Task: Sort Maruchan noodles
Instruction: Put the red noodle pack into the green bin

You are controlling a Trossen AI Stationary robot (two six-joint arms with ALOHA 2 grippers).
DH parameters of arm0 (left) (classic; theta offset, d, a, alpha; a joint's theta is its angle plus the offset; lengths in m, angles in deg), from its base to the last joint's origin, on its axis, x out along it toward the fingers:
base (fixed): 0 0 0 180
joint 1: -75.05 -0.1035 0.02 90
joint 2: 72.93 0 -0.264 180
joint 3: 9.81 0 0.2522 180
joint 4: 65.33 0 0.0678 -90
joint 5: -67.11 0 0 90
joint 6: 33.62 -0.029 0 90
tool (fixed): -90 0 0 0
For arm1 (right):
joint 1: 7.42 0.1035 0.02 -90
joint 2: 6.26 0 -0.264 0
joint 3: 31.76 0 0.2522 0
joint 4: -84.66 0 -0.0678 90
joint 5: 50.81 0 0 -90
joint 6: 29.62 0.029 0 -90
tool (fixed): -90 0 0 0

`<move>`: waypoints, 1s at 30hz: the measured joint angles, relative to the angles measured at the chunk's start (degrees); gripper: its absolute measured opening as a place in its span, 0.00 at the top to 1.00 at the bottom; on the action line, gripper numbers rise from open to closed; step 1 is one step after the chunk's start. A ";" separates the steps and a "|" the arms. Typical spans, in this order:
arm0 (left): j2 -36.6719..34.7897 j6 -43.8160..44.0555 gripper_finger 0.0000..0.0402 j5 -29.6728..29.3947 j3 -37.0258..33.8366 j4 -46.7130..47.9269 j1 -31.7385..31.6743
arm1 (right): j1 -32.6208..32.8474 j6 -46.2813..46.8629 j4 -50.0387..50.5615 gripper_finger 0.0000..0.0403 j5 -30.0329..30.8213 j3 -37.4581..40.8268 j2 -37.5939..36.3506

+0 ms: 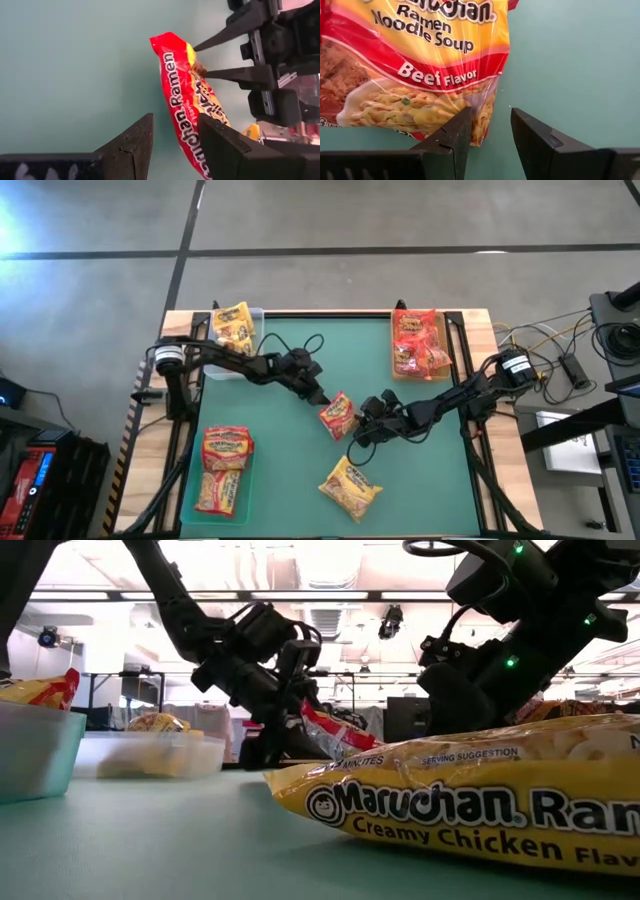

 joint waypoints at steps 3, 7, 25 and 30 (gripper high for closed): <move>1.08 1.11 0.66 2.39 0.79 -0.11 0.19 | 0.00 -1.05 -0.21 0.67 -0.01 0.00 0.00; 2.67 2.82 0.66 5.32 2.74 -0.60 1.01 | -0.02 -1.62 -0.52 0.67 0.01 0.01 0.00; 6.35 16.86 0.66 9.27 5.26 -1.78 1.64 | -0.02 -2.85 -0.86 0.67 -0.39 0.02 0.00; 8.28 23.68 0.66 8.46 5.34 -5.71 1.68 | 0.00 -3.78 -0.76 0.67 -0.25 0.02 0.00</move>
